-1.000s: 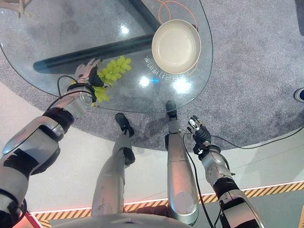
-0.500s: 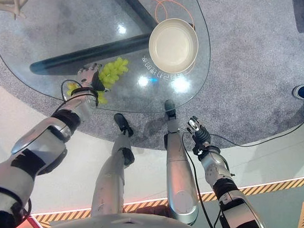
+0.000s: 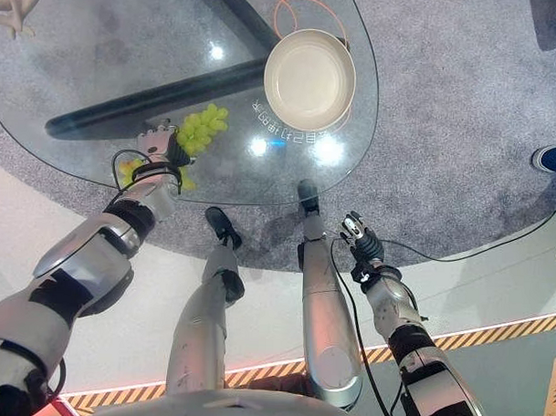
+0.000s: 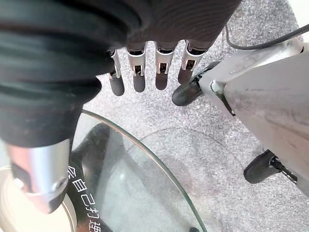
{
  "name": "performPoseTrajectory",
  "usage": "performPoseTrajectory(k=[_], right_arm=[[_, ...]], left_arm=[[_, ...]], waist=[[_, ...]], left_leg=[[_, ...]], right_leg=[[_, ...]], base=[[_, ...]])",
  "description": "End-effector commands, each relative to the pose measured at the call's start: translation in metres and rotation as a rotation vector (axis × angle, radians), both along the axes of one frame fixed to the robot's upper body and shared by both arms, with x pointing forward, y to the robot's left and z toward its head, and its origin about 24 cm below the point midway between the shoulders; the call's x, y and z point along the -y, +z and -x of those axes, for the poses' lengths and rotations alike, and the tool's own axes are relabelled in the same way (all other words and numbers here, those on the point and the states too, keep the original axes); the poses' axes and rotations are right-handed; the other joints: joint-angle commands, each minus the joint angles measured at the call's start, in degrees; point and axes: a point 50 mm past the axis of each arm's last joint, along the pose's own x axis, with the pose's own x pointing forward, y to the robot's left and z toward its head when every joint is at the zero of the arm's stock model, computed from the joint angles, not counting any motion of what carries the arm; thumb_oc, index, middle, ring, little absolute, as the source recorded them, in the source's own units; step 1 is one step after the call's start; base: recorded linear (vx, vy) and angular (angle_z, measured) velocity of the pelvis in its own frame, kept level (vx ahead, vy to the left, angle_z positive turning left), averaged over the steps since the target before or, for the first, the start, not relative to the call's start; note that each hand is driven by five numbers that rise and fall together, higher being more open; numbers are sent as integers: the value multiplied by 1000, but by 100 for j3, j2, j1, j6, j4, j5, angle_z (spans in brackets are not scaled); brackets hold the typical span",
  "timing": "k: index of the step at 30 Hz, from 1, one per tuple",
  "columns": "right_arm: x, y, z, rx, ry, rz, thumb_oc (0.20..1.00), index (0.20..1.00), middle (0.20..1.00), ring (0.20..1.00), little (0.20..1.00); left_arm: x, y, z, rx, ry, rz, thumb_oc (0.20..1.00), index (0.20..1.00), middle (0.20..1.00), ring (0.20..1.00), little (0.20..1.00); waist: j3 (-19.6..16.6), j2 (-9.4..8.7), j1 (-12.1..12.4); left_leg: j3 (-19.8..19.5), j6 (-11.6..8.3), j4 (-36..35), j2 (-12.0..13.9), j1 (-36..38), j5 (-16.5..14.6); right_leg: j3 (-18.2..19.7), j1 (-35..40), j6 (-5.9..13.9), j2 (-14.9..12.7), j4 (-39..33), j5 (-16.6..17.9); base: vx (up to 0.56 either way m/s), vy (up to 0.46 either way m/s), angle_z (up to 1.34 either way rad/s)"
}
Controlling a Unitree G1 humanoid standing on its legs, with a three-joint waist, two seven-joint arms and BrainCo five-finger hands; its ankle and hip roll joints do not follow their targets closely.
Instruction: Pick up fruits into the plate
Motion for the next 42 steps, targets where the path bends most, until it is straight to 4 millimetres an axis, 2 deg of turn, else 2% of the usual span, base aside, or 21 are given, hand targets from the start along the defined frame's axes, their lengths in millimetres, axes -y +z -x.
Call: performPoseTrajectory(k=[1, 13, 18, 19, 27, 29, 31, 33, 35, 42], right_arm=[[-9, 5, 0, 37, 26, -30, 1000, 1000, 1000, 1000, 1000], [-5, 2, 4, 32, 21, -20, 1000, 1000, 1000, 1000, 1000], [-6, 0, 7, 29, 22, -13, 1000, 1000, 1000, 1000, 1000], [-6, -1, 8, 29, 24, -10, 1000, 1000, 1000, 1000, 1000], [-4, 0, 16, 62, 17, -1, 1000, 1000, 1000, 1000, 1000], [-3, 0, 21, 75, 23, 2, 1000, 1000, 1000, 1000, 1000], [-4, 1, 22, 85, 30, 8, 1000, 1000, 1000, 1000, 1000], [-5, 6, 26, 115, 69, 37, 1000, 1000, 1000, 1000, 1000], [-6, 7, 27, 127, 96, 48, 1000, 1000, 1000, 1000, 1000], [-15, 26, 32, 214, 347, 101, 1000, 1000, 1000, 1000, 1000]], left_arm=[[-16, -10, 5, -52, 61, 53, 200, 200, 200, 200, 200], [-17, -11, 7, 10, 14, 167, 200, 200, 200, 200, 200], [-16, -18, 10, 36, -16, 294, 200, 200, 200, 200, 200], [-13, -22, 12, 55, -42, 389, 200, 200, 200, 200, 200], [-4, -32, 24, 83, -198, 649, 200, 200, 200, 200, 200], [1, -38, 32, 76, -247, 718, 200, 200, 200, 200, 200], [2, -39, 34, 76, -268, 737, 200, 200, 200, 200, 200], [6, -40, 45, 49, -341, 805, 200, 200, 200, 200, 200], [6, -38, 47, 43, -363, 822, 200, 200, 200, 200, 200], [17, -27, 74, -87, -589, 949, 200, 200, 200, 200, 200]], waist=[[144, -140, -60], [144, -90, 32], [144, -76, 102], [144, -64, 146], [143, 18, 367], [-47, 62, 446], [-99, 74, 469], [-361, 105, 573], [-433, 108, 605], [-1077, 79, 896]], left_leg=[[-500, -234, 620, 30, -191, -761], [-554, -215, 533, 16, 165, -798], [-582, -203, 459, 14, 468, -830], [-602, -196, 398, 8, 679, -846], [-669, -188, 69, -13, 1752, -930], [-668, -205, -99, -10, 2026, -904], [-670, -209, -147, -12, 2101, -897], [-683, -227, -330, -34, 2419, -882], [-685, -226, -360, -40, 2482, -884], [-799, -180, -450, -90, 3035, -969]], right_leg=[[-455, 151, -261, 375, -1, -371], [-530, 506, -250, 306, -47, -436], [-592, 802, -231, 245, -89, -478], [-626, 998, -221, 210, -125, -493], [-789, 2097, -151, 47, -411, -539], [-859, 2426, -114, -27, -594, -506], [-876, 2519, -103, -48, -642, -500], [-995, 2950, -57, -120, -866, -490], [-1022, 3040, -47, -135, -914, -489], [-1331, 3824, 35, -273, -1222, -481]], base=[[0, 0, 0], [0, 0, 0], [9, 14, 0], [34, 41, 1], [52, 48, 8], [87, 57, 16], [44, 34, 14], [100, 41, 13], [75, 9, 14], [105, -11, 16]])
